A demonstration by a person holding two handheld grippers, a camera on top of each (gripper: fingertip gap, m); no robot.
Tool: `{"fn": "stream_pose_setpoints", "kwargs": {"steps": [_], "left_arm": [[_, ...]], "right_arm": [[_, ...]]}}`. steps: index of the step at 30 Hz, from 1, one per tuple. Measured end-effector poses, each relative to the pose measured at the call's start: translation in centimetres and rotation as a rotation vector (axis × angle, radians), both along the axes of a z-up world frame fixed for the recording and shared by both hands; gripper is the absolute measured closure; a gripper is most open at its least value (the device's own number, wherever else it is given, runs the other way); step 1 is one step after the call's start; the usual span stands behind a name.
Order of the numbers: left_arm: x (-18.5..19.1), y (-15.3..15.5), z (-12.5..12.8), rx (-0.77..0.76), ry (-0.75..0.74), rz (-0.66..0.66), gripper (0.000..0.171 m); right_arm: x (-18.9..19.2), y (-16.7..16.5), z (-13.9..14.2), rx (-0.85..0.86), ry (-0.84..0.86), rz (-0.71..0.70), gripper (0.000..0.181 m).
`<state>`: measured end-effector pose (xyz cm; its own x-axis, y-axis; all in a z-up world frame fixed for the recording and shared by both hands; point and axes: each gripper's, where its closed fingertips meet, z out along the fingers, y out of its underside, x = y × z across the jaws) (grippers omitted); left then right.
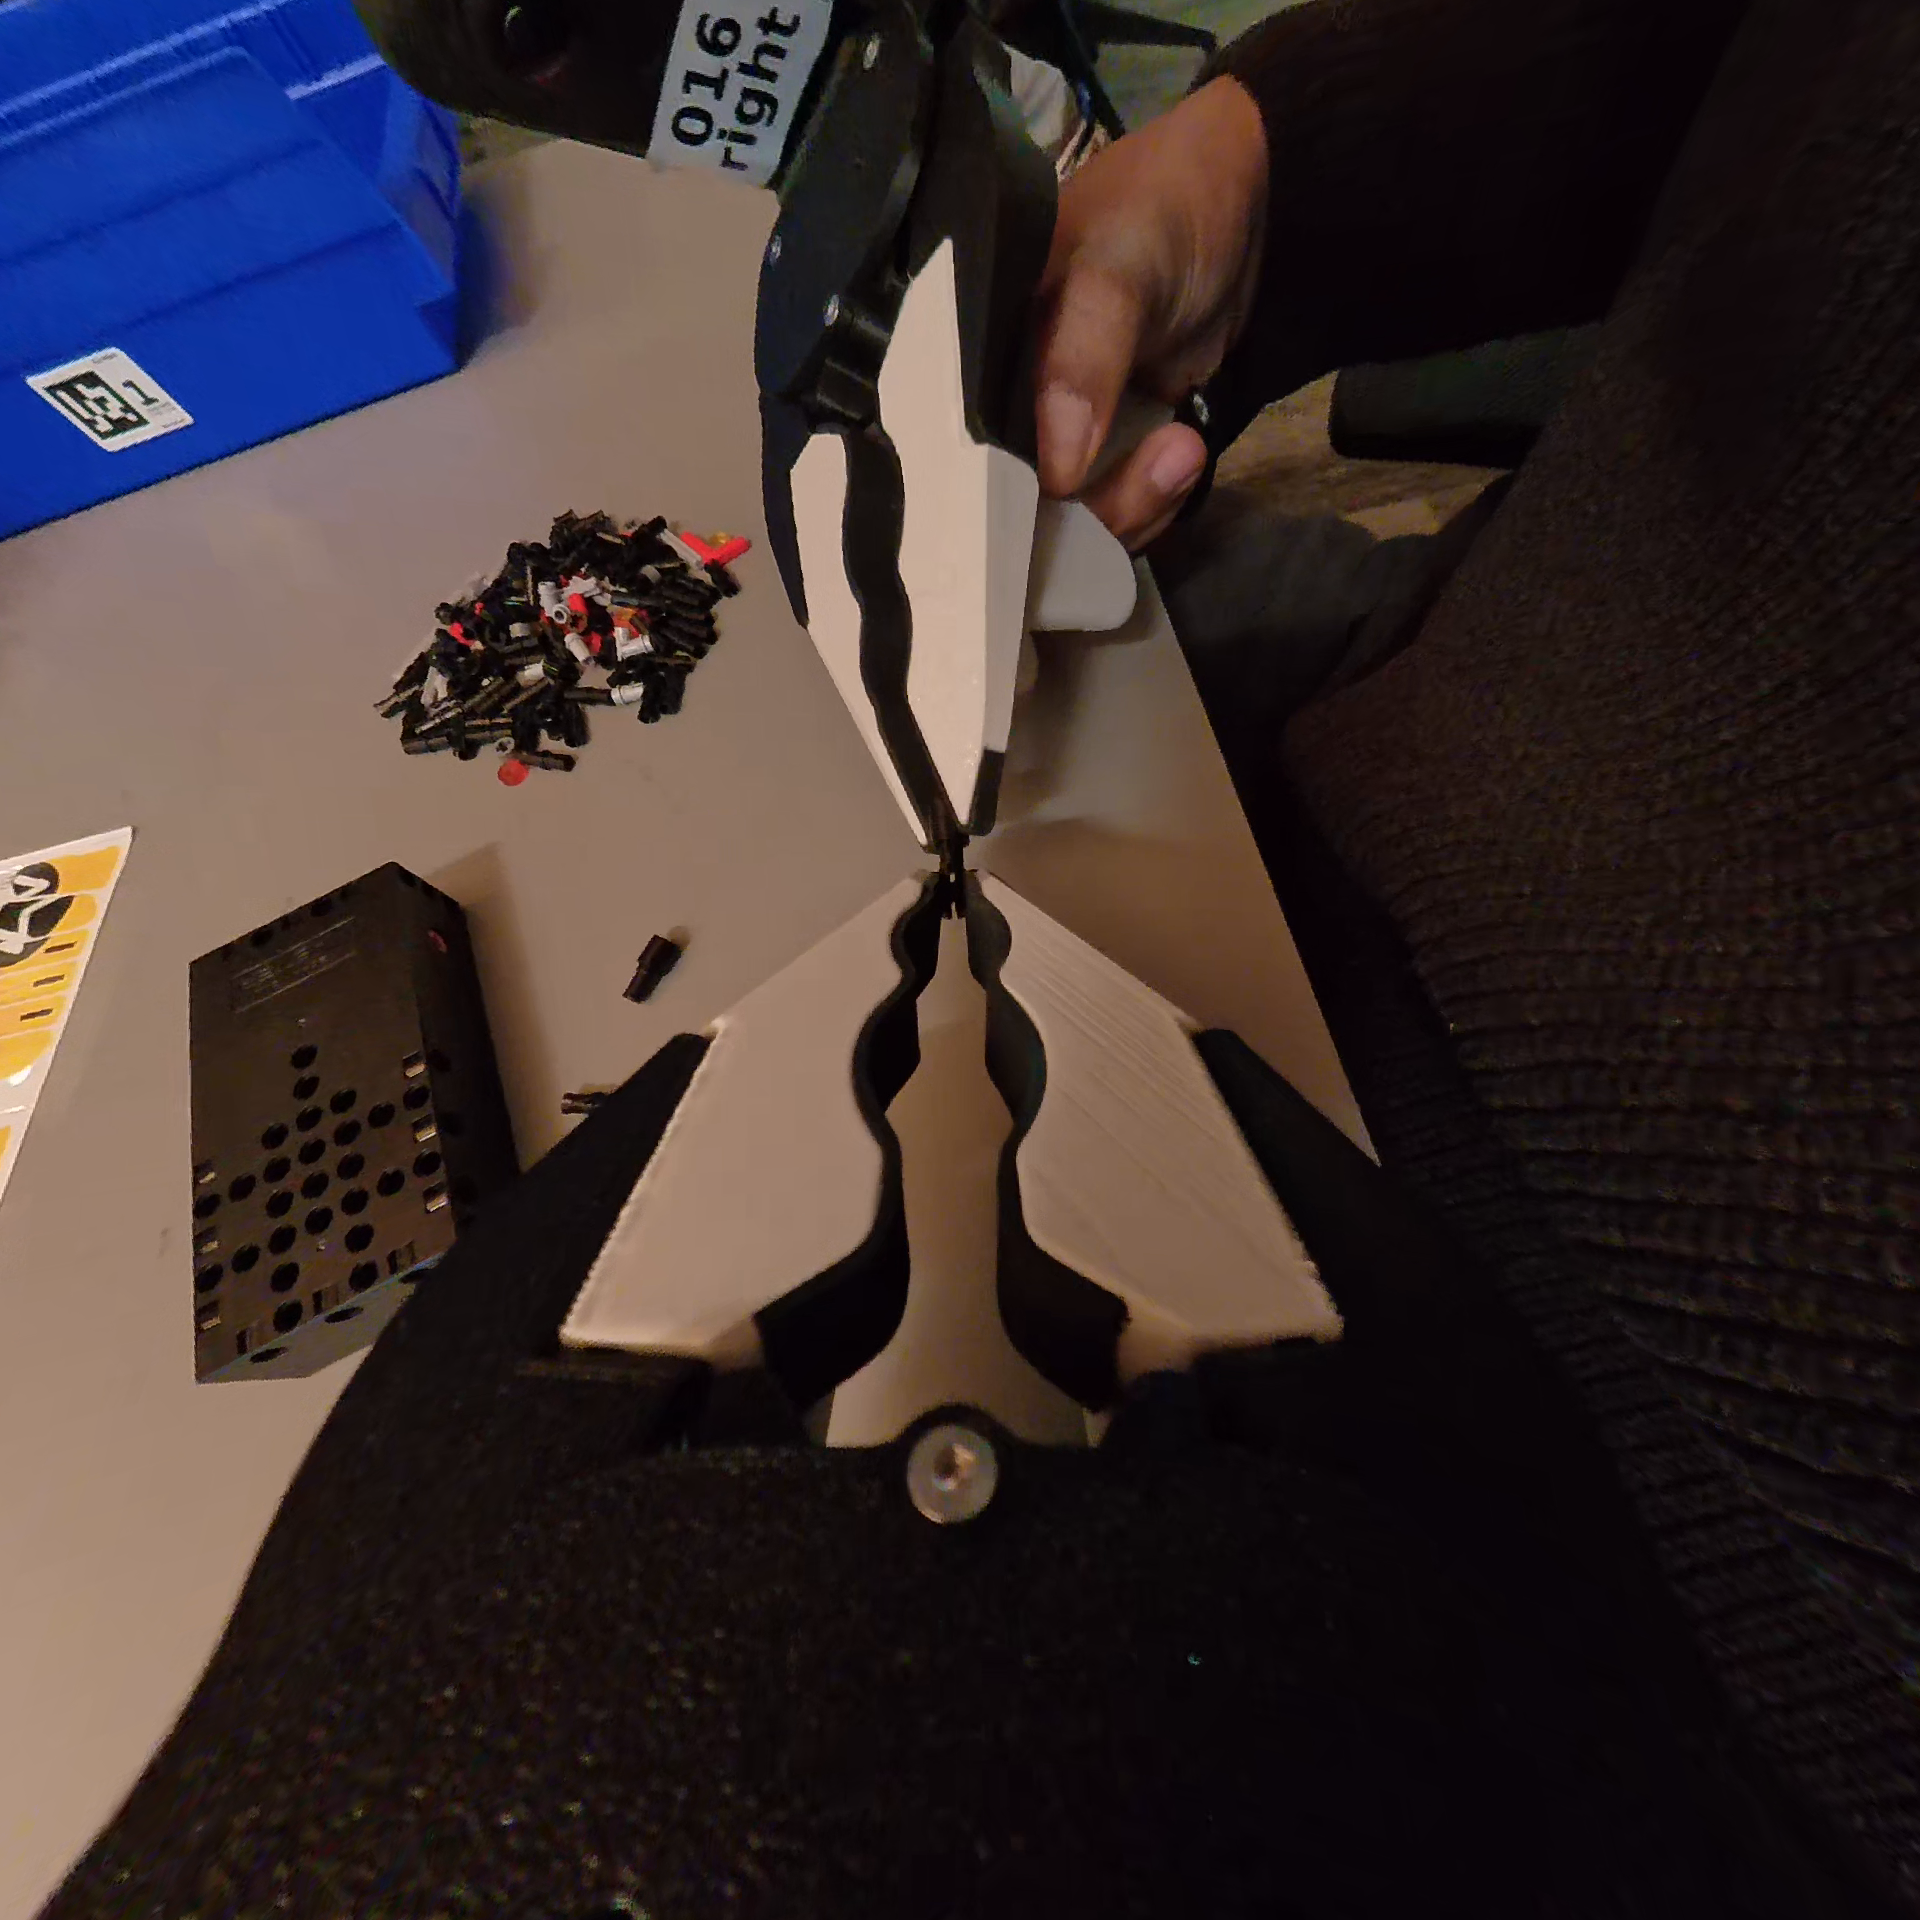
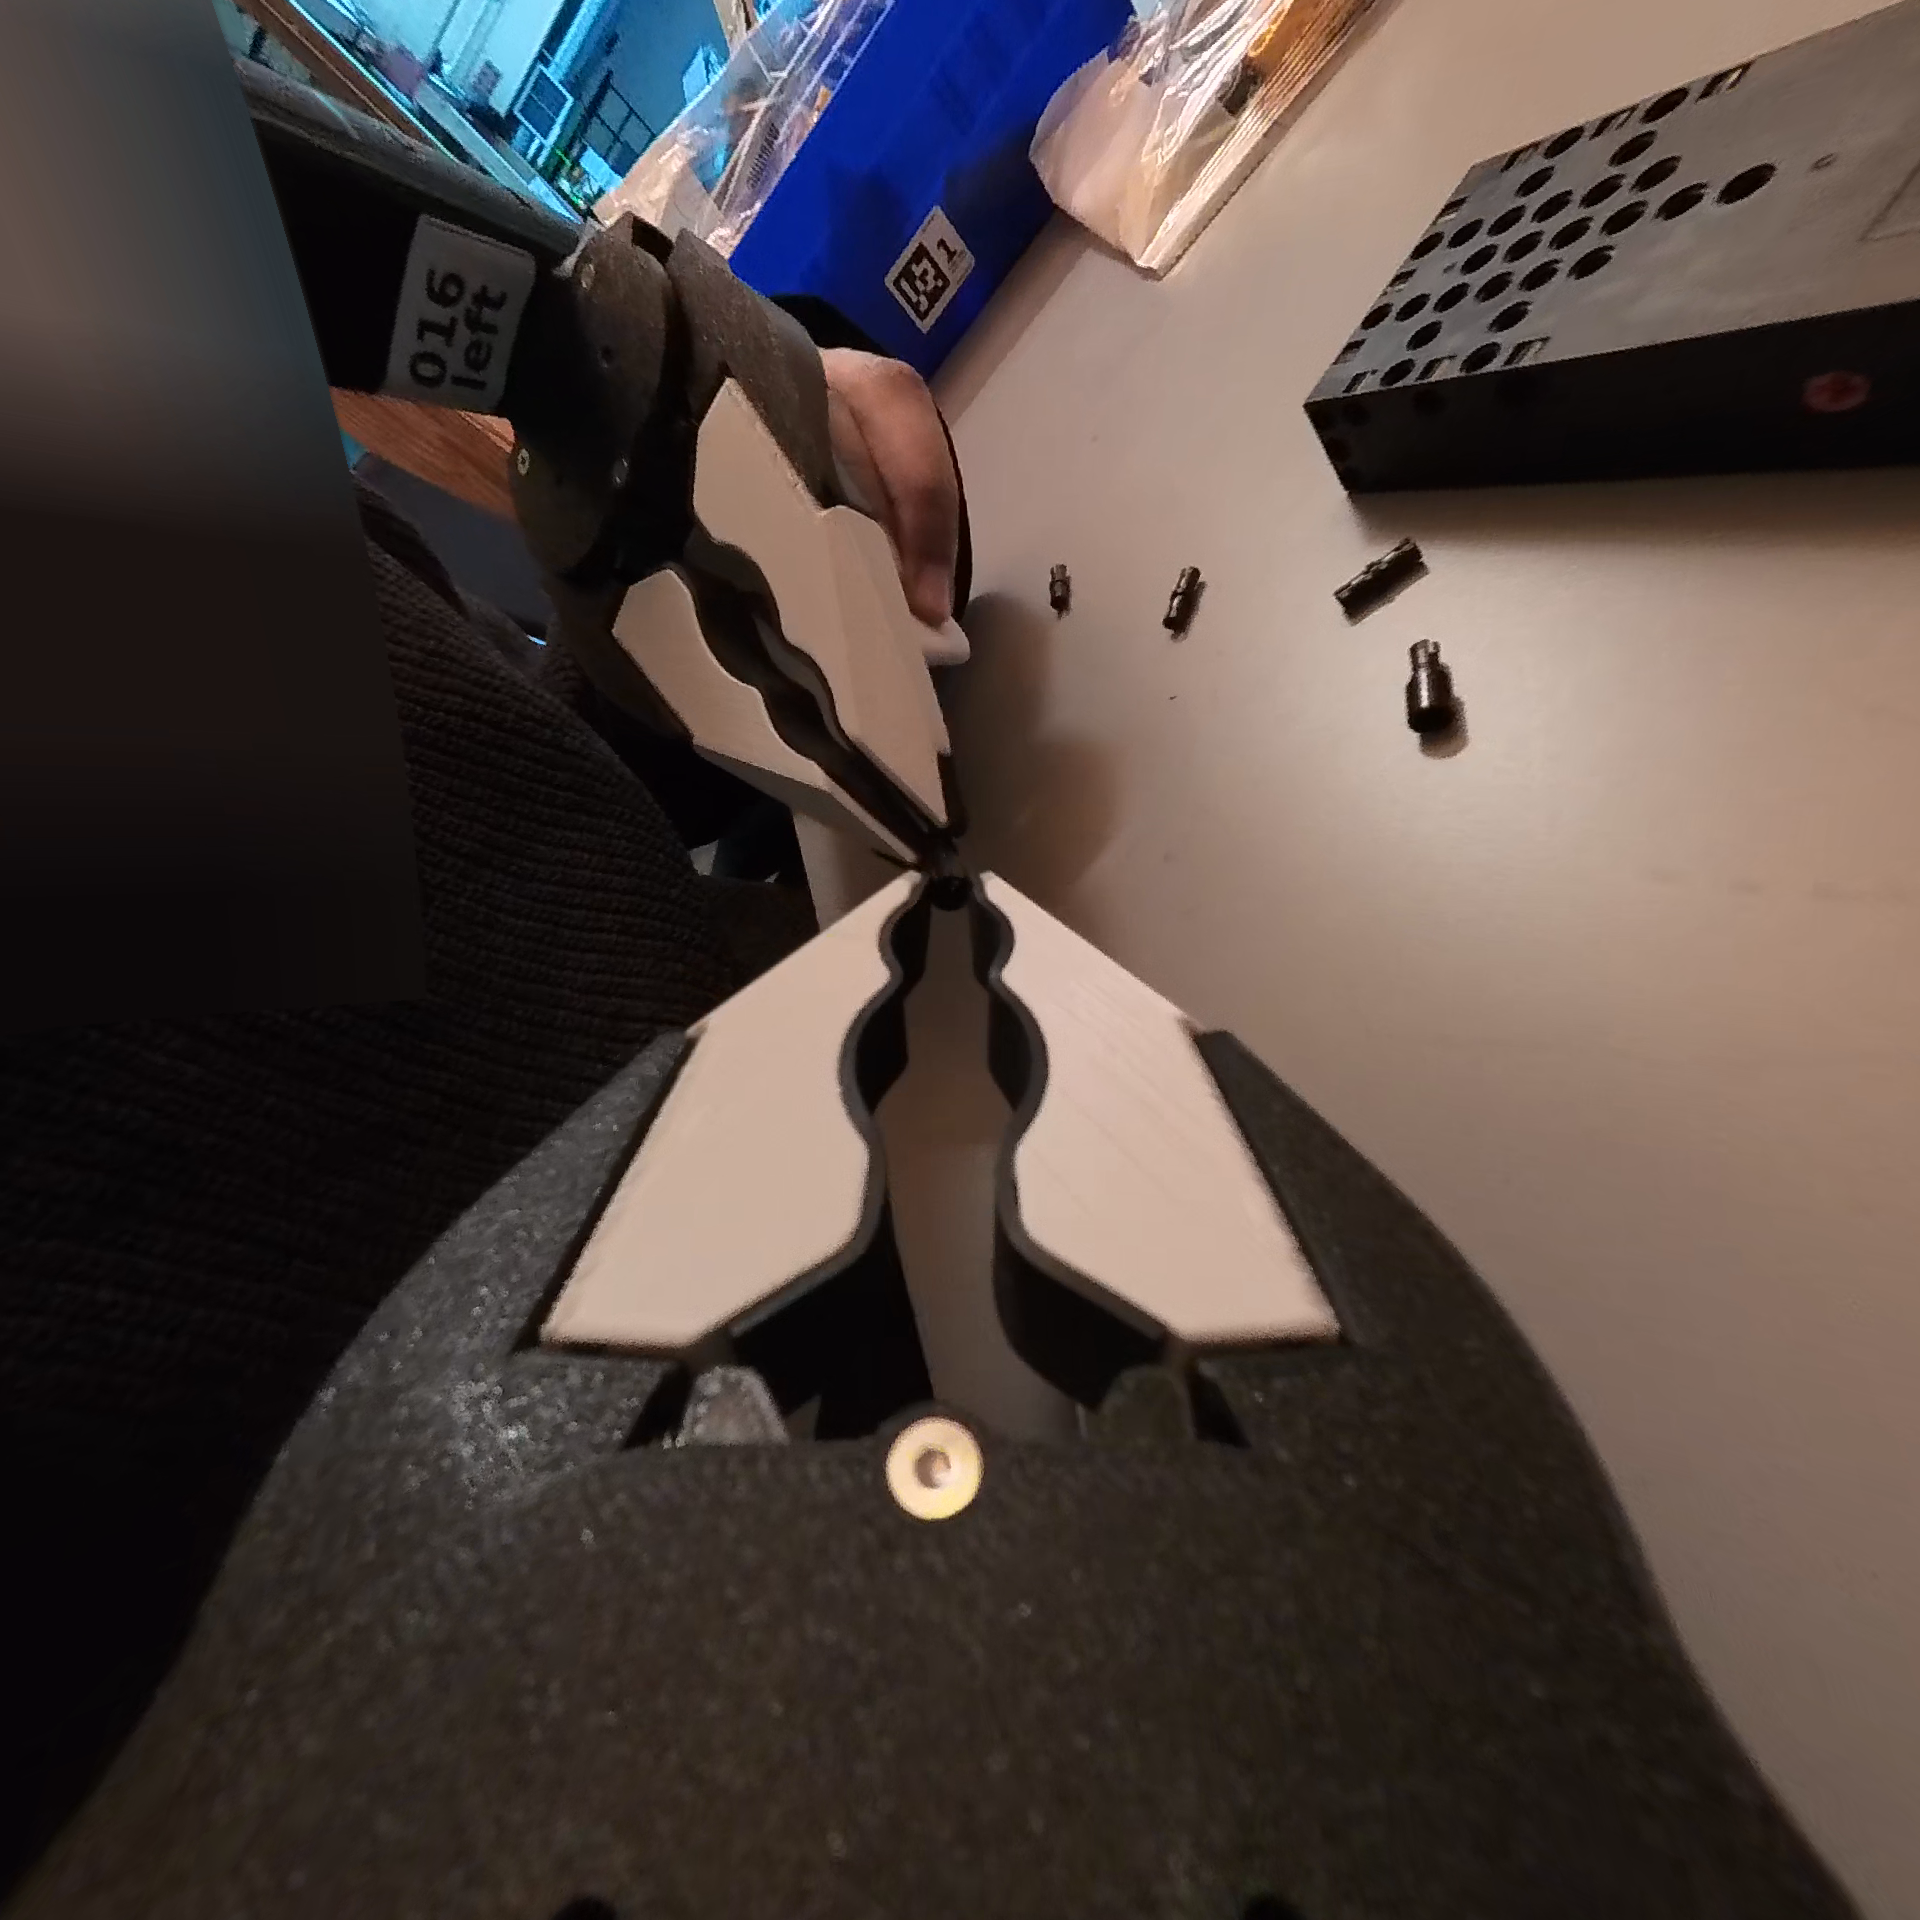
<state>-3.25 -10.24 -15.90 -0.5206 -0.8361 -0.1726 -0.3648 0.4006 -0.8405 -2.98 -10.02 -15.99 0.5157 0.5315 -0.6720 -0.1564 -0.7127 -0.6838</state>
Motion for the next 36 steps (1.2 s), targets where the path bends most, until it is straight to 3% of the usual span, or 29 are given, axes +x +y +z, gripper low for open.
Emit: {"fn": "stream_pose_setpoints", "kwargs": {"steps": [12,36], "left_arm": [[0.3,-0.1,1.3,-0.103,-0.036,0.005,0.169],[0.8,-0.4,3.5,-0.526,0.026,0.003,0.169]], "right_arm": [[0.3,0.0,1.3,0.045,0.067,-0.004,0.174],[0.9,-0.3,3.5,0.016,0.288,0.029,0.174]]}}
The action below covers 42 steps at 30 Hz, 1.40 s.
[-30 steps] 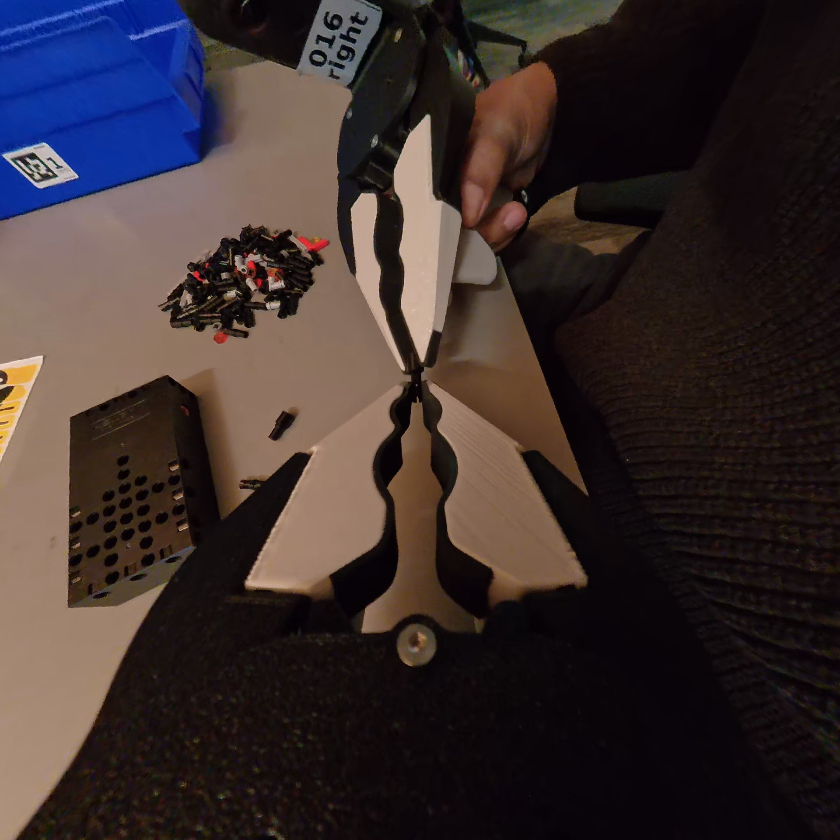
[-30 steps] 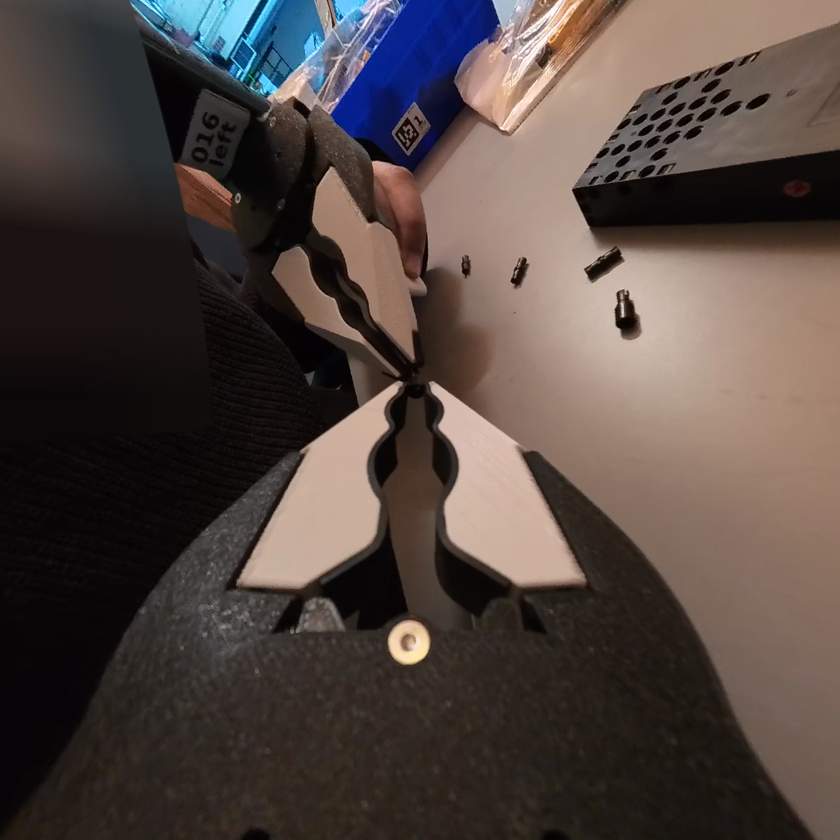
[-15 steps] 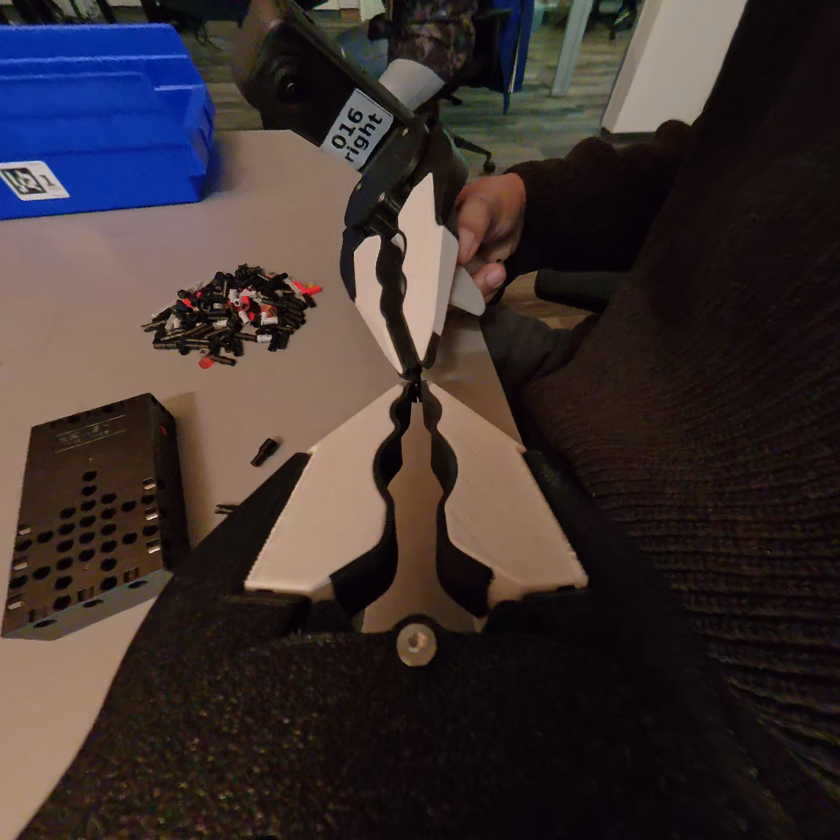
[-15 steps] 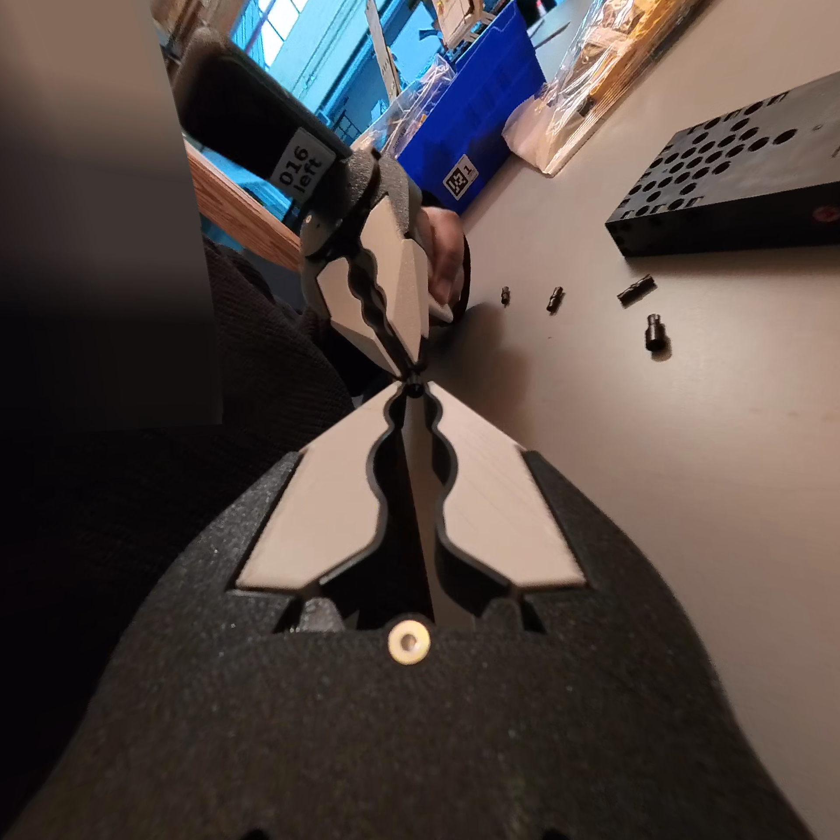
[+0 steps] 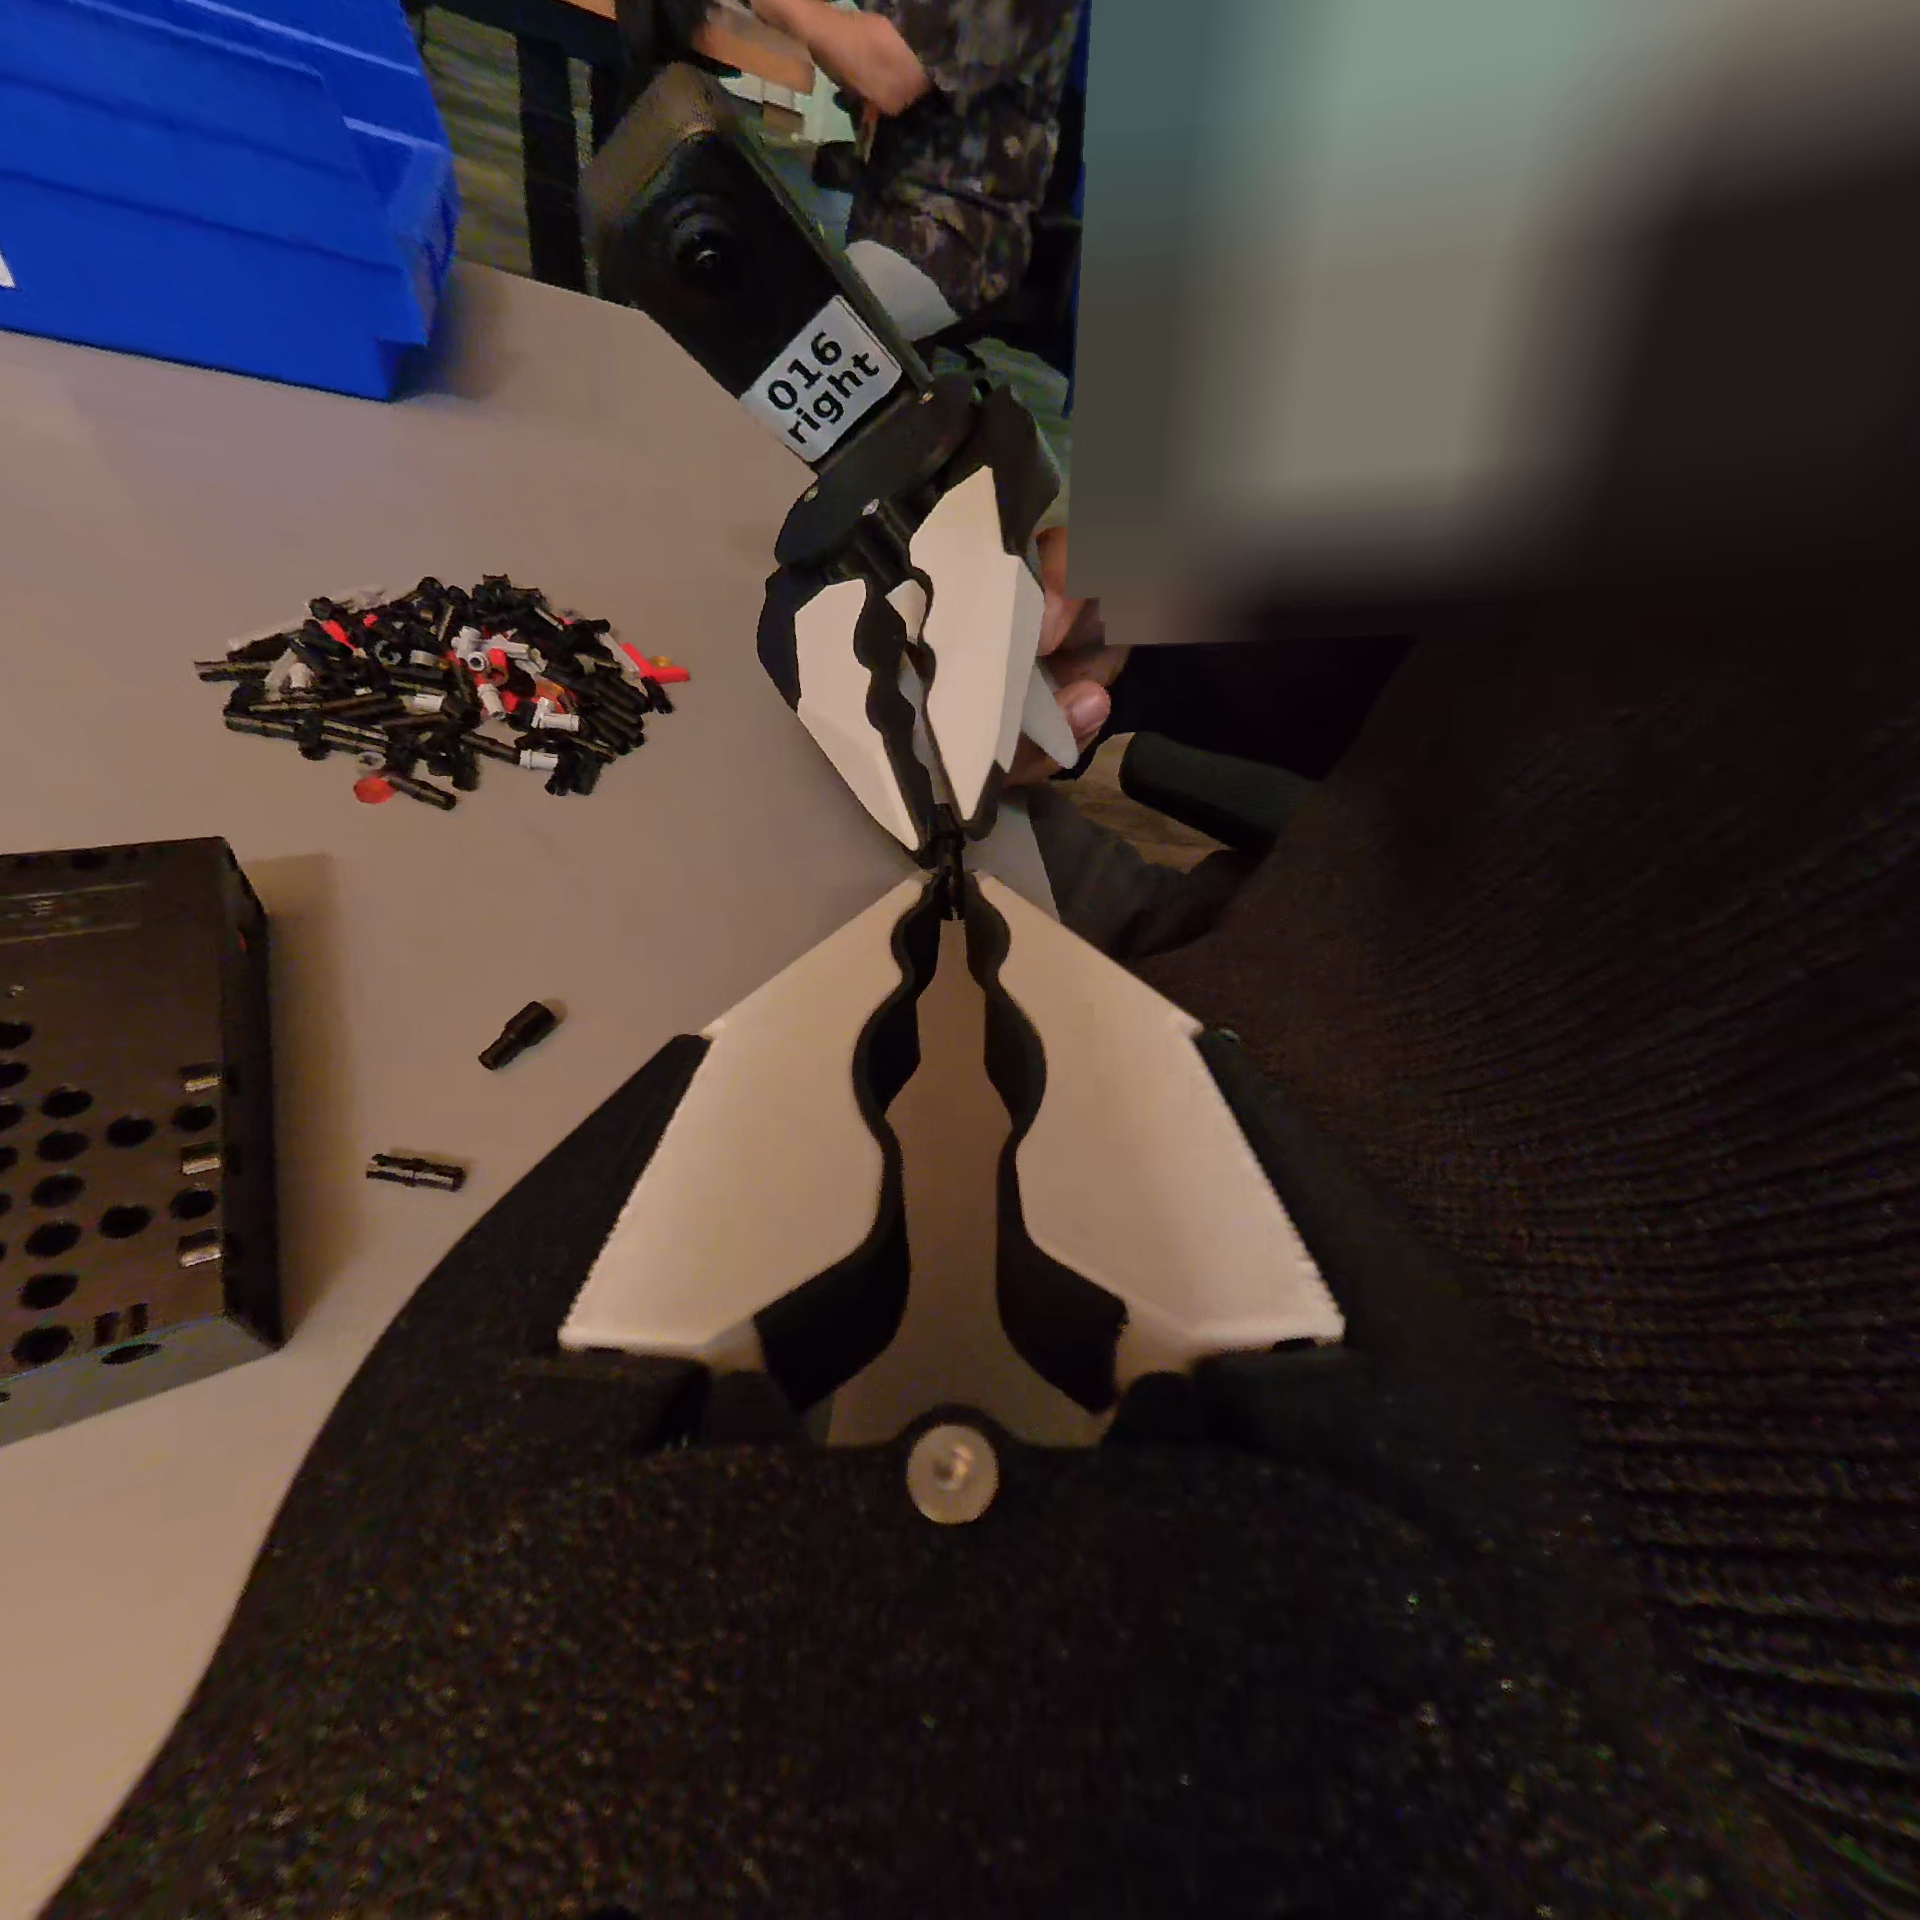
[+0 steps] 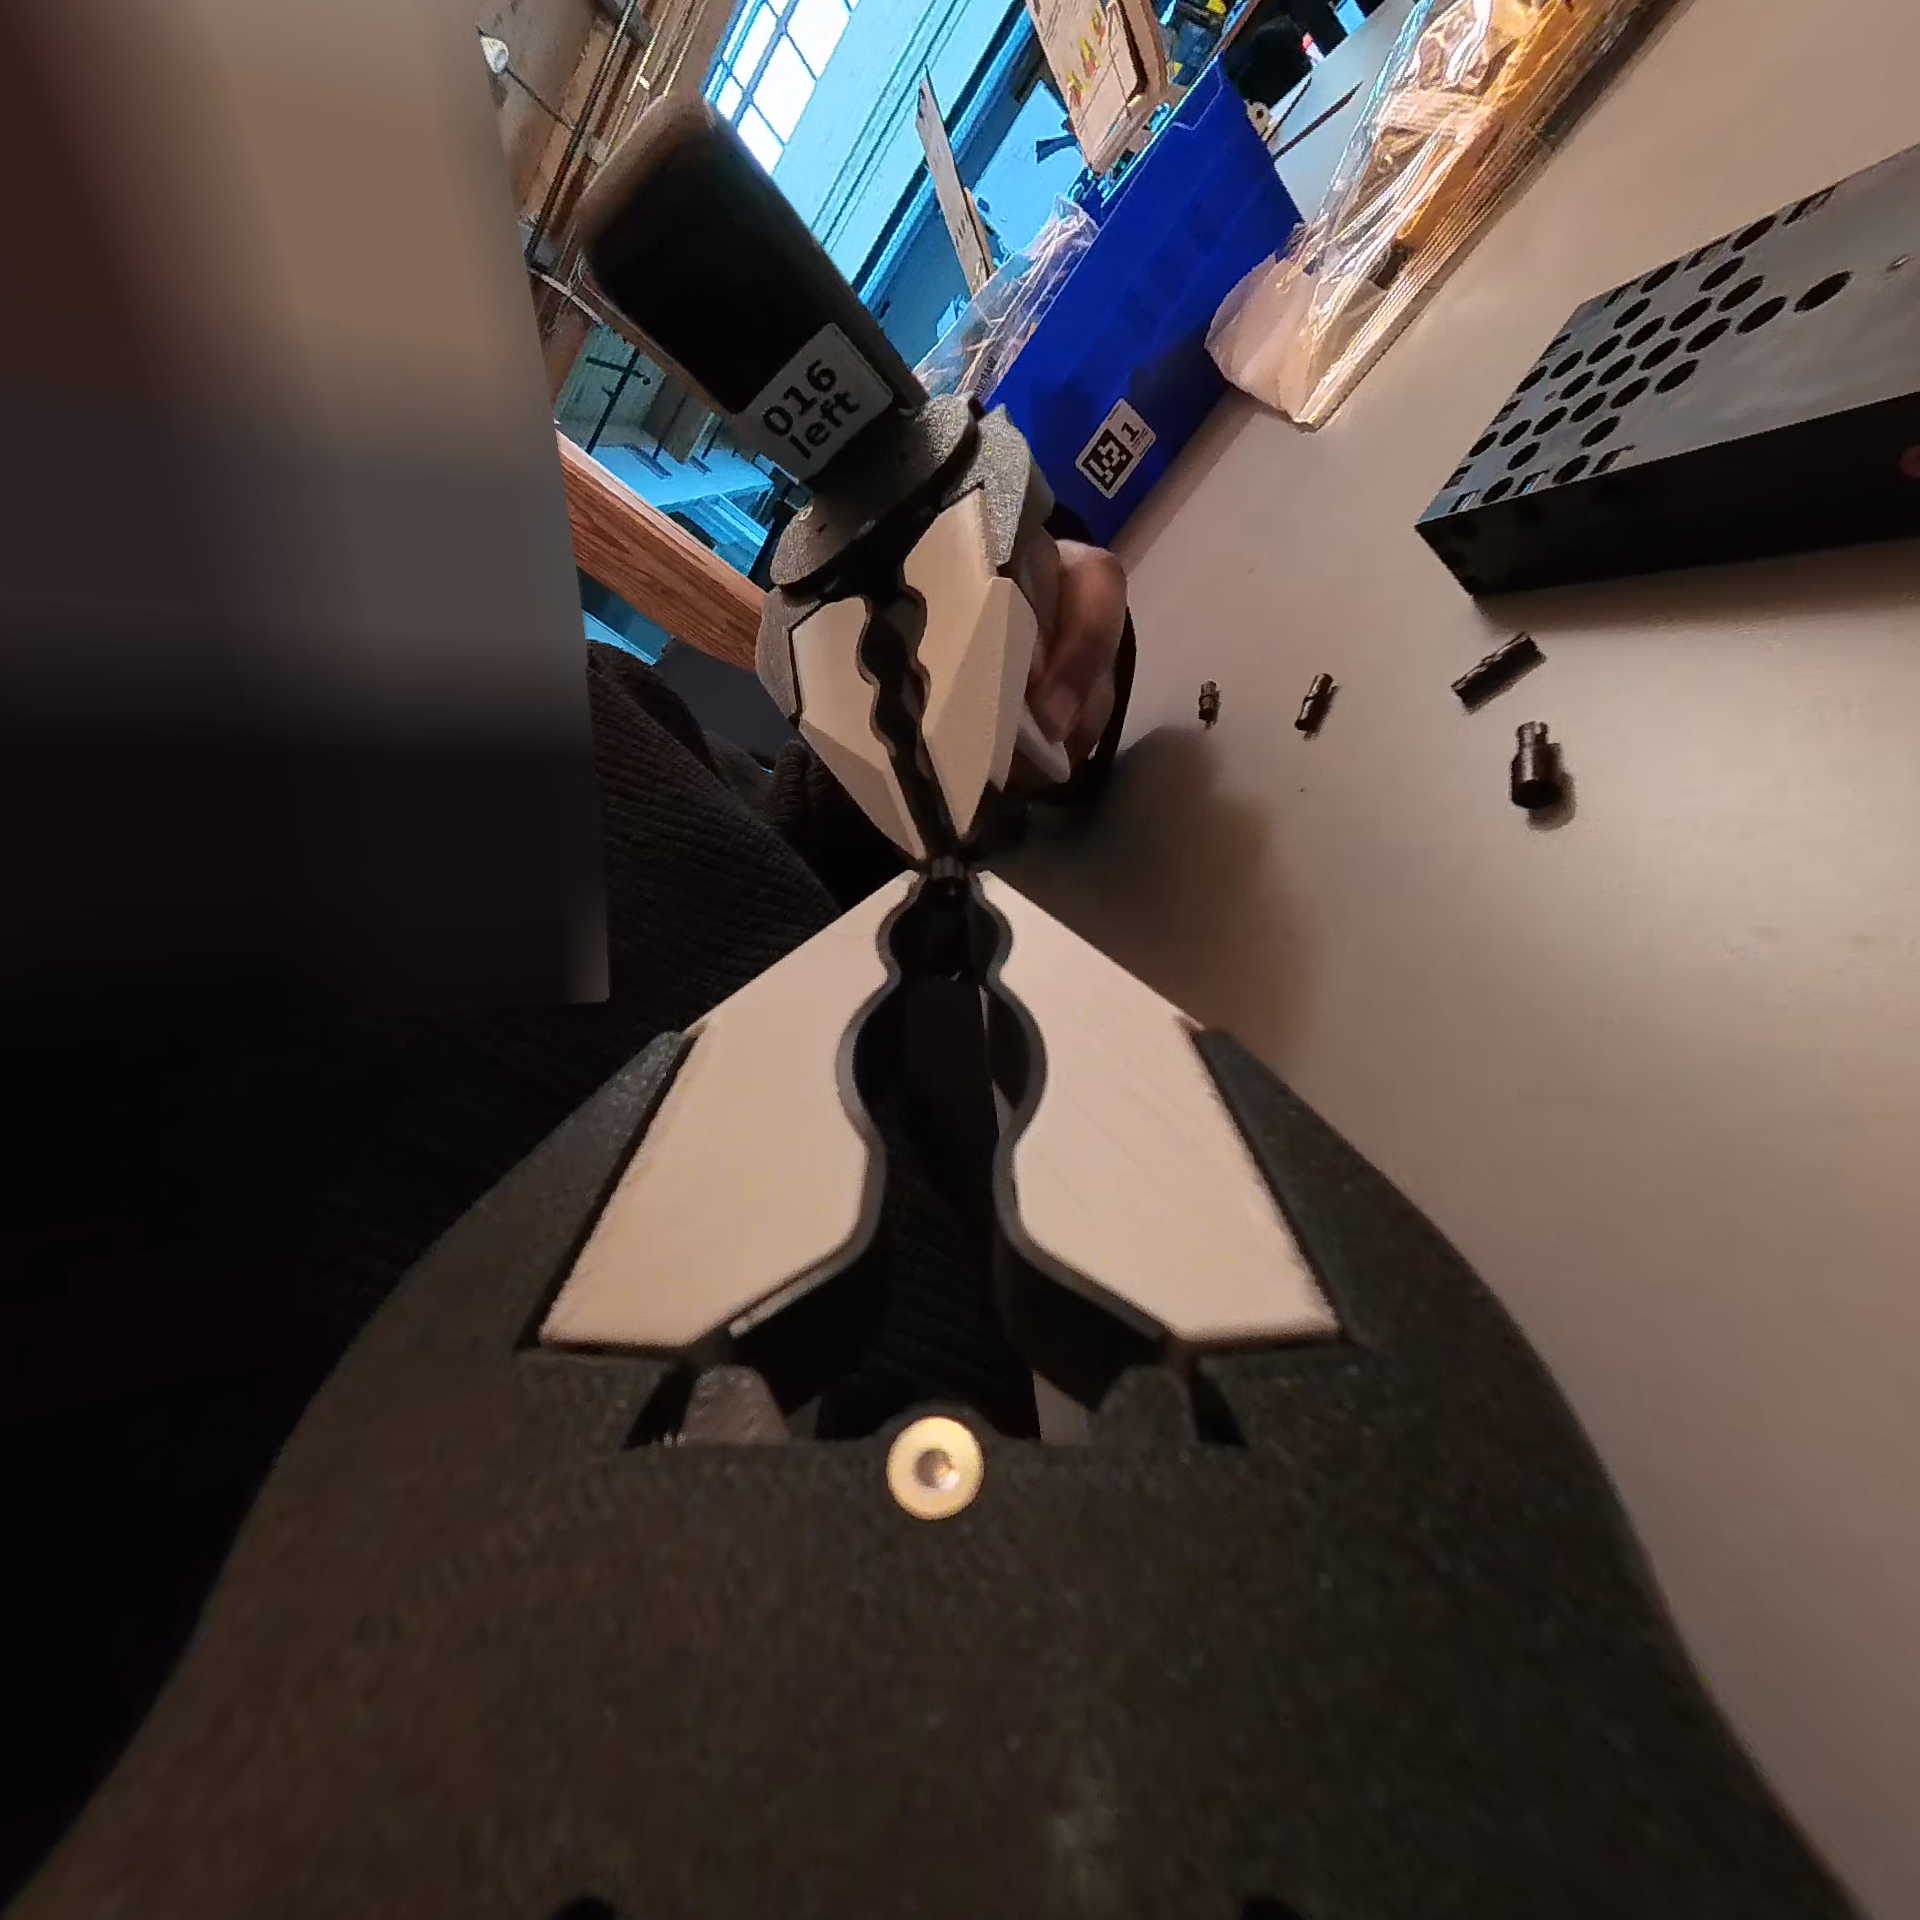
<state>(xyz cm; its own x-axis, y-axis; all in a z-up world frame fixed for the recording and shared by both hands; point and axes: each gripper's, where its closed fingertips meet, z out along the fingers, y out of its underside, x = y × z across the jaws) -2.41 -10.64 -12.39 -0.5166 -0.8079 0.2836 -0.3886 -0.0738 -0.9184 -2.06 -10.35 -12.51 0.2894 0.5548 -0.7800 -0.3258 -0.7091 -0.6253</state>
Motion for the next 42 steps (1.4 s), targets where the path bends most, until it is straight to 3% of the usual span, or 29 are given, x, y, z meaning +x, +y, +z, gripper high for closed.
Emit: {"fn": "stream_pose_setpoints", "kwargs": {"steps": [42], "left_arm": [[-0.3,0.1,-1.8,0.107,0.067,0.000,0.169]], "right_arm": [[-0.4,0.2,-1.8,-0.007,-0.148,-0.010,0.175]]}}
